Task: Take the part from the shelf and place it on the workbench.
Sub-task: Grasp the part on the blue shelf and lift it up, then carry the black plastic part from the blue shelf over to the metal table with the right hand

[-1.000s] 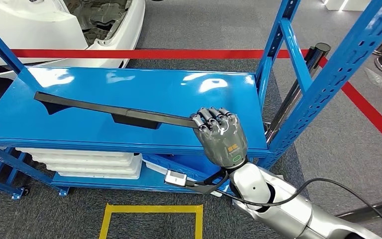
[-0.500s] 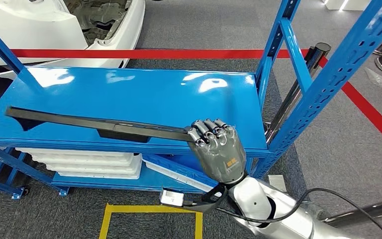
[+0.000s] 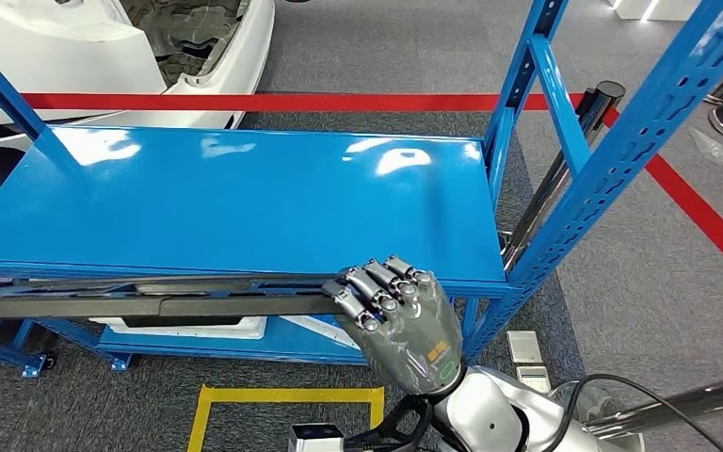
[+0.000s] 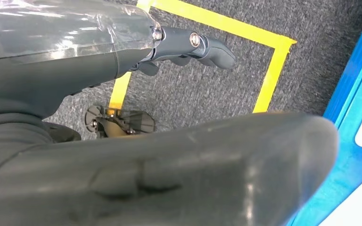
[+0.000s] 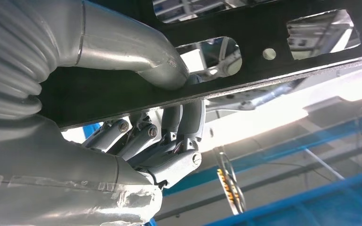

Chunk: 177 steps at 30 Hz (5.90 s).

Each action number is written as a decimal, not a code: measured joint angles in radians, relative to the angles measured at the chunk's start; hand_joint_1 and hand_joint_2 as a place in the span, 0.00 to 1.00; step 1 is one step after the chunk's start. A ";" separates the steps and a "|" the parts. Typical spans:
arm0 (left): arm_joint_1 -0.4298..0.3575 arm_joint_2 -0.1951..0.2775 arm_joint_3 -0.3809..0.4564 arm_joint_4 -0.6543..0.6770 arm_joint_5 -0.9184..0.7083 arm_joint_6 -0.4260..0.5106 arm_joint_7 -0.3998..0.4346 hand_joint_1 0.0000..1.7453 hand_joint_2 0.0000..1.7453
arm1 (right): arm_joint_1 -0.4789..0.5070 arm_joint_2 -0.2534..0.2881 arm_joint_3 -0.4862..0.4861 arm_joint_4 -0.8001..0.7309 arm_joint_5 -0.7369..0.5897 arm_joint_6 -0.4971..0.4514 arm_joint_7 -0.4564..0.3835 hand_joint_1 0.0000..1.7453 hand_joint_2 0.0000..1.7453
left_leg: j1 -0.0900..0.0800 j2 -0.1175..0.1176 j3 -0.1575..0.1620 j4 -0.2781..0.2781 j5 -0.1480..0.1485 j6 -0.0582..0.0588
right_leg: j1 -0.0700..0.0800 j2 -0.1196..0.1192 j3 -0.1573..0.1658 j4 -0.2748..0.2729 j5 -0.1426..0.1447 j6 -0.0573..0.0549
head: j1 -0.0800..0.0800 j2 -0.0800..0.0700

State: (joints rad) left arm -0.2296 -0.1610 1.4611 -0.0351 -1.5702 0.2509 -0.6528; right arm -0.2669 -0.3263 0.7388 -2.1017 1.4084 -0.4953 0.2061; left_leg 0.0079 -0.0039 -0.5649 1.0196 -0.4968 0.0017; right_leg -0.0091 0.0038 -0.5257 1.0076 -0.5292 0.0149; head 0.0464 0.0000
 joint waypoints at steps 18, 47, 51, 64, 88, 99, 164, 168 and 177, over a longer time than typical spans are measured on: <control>-0.009 0.000 0.000 0.000 0.000 -0.044 -0.004 0.00 1.00 | -0.019 0.000 0.018 -0.045 0.000 0.066 -0.019 1.00 1.00 | 0.000 0.000 0.000 0.000 0.000 0.000 | 0.000 0.000 0.000 0.000 0.000 0.000 | 0.000 0.000; -0.007 -0.002 0.001 0.000 0.010 0.082 0.015 0.00 1.00 | -0.019 0.001 0.056 -0.050 0.000 0.078 0.044 1.00 1.00 | -0.003 0.000 0.000 0.001 0.000 0.000 | -0.001 0.000 0.000 -0.001 0.000 0.000 | 0.000 0.000; -0.003 -0.002 0.001 0.000 0.005 0.089 0.017 0.00 1.00 | -0.023 0.001 0.062 -0.050 0.000 0.082 0.049 1.00 1.00 | -0.005 0.000 0.000 0.001 0.000 0.001 | -0.003 0.000 0.000 -0.001 0.000 0.001 | 0.000 0.000; 0.001 -0.006 0.001 0.000 0.000 0.099 0.009 0.00 1.00 | -0.033 0.001 0.074 -0.050 0.000 0.083 0.056 1.00 1.00 | 0.005 0.006 0.014 -0.024 0.010 0.027 | -0.009 0.000 -0.052 0.116 -0.065 0.024 | 0.009 0.000; -0.002 -0.010 0.001 0.000 0.000 0.096 0.010 0.00 1.00 | -0.028 0.000 0.081 -0.049 0.000 0.090 0.065 1.00 1.00 | -0.010 0.000 -0.021 0.044 -0.005 0.006 | 0.001 0.000 -0.049 0.040 0.012 -0.012 | -0.003 0.000; -0.002 -0.010 0.001 0.000 0.000 0.096 0.009 0.00 1.00 | -0.030 0.001 0.083 -0.045 0.000 0.090 0.059 1.00 1.00 | -0.002 0.006 -0.012 0.006 0.008 0.028 | -0.003 0.000 -0.145 0.266 -0.081 0.021 | 0.018 0.000; 0.001 -0.010 0.001 0.000 0.000 0.112 0.007 0.00 1.00 | -0.034 0.010 0.084 -0.018 0.000 0.091 0.067 1.00 1.00 | -0.006 0.010 -0.025 0.014 0.015 0.019 | -0.003 -0.005 -0.015 0.034 -0.001 0.012 | 0.021 0.000; -0.001 -0.010 0.001 0.000 0.000 0.113 0.007 0.00 1.00 | -0.035 0.011 0.084 -0.015 0.000 0.098 0.074 1.00 1.00 | -0.006 0.009 -0.035 0.024 0.014 -0.005 | -0.002 -0.002 -0.018 0.012 0.009 -0.007 | 0.016 0.000; -0.001 -0.010 0.001 0.000 0.000 0.113 0.007 0.00 1.00 | -0.033 0.020 0.084 -0.006 0.000 0.114 0.095 1.00 1.00 | 0.004 0.006 -0.044 0.154 -0.060 -0.027 | -0.006 -0.010 -0.037 0.013 0.027 -0.021 | -0.001 0.000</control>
State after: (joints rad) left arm -0.2305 -0.1709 1.4622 -0.0351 -1.5700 0.3635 -0.6462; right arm -0.3001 -0.3064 0.8225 -2.1076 1.4088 -0.3818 0.3008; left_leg 0.0121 0.0023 -0.6092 1.1737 -0.5568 -0.0257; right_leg -0.0148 -0.0059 -0.5625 1.0202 -0.5020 -0.0066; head 0.0452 0.0000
